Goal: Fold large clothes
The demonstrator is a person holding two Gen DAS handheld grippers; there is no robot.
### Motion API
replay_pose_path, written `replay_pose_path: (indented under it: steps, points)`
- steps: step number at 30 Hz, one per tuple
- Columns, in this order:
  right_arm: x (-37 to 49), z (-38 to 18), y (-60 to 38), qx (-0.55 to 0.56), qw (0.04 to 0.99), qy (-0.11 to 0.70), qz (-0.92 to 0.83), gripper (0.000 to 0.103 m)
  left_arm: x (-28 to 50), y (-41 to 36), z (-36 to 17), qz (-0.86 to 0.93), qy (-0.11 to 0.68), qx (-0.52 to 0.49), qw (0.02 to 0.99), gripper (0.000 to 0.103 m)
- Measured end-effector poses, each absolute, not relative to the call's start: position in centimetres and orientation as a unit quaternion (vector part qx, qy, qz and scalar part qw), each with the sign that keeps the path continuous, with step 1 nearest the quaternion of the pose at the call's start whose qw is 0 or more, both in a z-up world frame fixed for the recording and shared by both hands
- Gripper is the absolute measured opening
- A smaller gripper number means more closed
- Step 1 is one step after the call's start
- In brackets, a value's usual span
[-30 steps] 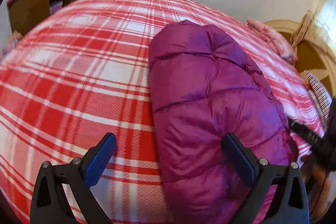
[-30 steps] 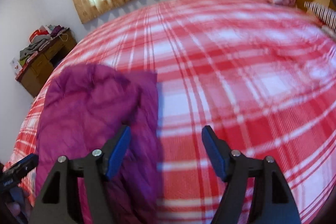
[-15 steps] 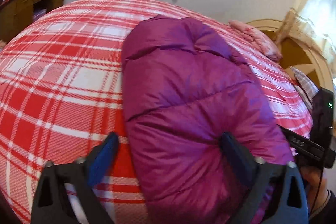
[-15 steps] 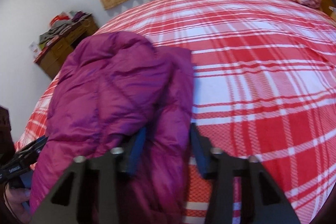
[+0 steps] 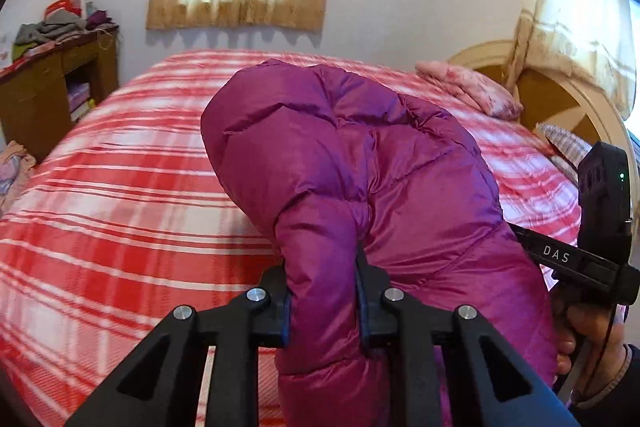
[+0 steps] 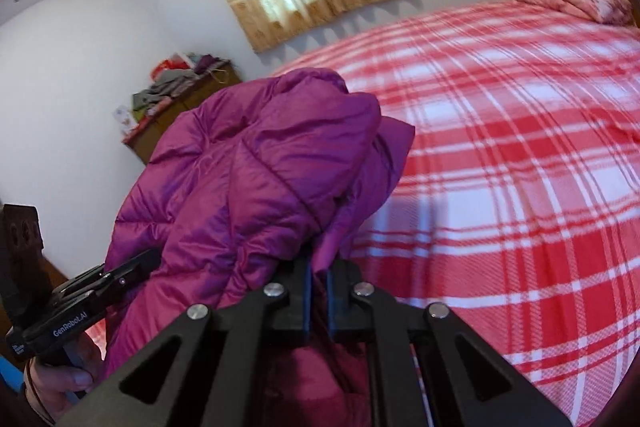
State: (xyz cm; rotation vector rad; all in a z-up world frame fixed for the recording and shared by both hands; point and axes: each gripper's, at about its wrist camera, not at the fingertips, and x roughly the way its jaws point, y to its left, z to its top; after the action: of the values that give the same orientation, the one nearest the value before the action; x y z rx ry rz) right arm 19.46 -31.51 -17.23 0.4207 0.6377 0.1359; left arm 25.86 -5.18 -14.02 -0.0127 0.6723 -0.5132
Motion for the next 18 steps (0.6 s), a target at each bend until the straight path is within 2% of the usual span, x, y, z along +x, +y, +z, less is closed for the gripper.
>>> replay_pose_path:
  steps: [8, 15, 18]
  points:
    - [21.3, -14.2, -25.7, 0.186, 0.928, 0.296, 0.126, 0.009, 24.4, 1.2, -11.6, -0.210, 0.305, -0.021, 0.928, 0.023]
    - [24.0, -15.0, -20.5, 0.163, 0.918, 0.321, 0.165, 0.009, 24.9, 6.5, -14.1, -0.165, 0.323, -0.032, 0.931, 0.023]
    - [24.9, -16.5, -19.6, 0.151, 0.911, 0.355, 0.148, 0.015, 25.6, 8.1, -16.6, -0.156, 0.347, -0.035, 0.924, 0.023]
